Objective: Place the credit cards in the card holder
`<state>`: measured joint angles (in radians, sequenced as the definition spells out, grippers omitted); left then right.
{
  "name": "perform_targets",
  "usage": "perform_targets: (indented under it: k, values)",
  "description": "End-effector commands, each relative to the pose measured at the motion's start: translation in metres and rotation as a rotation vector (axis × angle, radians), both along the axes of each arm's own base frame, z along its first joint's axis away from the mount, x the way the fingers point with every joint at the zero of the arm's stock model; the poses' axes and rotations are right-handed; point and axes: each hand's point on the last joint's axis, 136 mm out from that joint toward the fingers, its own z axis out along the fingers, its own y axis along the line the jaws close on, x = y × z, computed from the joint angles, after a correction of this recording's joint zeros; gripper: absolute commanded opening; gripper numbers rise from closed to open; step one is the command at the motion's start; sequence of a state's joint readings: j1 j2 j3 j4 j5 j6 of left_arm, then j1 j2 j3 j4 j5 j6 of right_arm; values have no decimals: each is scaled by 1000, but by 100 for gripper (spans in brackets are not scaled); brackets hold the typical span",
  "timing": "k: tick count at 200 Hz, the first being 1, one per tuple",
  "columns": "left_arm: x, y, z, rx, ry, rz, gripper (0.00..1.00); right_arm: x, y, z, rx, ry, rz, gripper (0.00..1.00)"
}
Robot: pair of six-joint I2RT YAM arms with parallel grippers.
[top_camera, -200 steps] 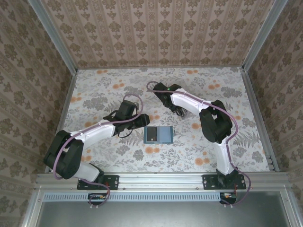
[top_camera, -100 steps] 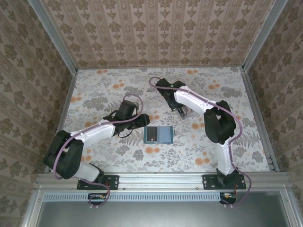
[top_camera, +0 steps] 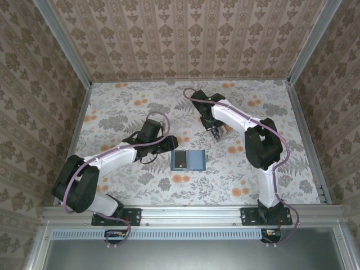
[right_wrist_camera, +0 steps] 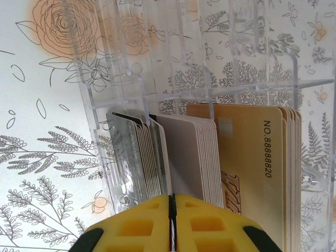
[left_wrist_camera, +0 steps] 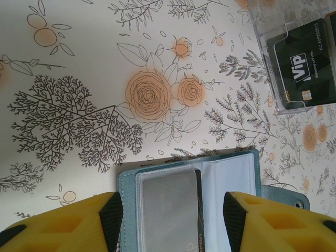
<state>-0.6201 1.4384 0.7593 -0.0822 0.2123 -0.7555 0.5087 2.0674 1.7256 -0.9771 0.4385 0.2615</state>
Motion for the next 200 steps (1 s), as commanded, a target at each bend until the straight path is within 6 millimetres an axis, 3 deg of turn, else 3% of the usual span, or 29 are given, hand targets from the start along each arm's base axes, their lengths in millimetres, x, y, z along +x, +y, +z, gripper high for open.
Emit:
perform_targets:
  k: [1,147,200]
  values:
    - [1,1,0,-6,11,3,57,-4,1,-6,26,44,-15,12]
    - [0,0,-4,-3,22,-1,57,-3,-4,-14,45,63,-30,15]
    - [-1,1,-3,-4,21,0,56,-3,-4,4,62,37,-29,5]
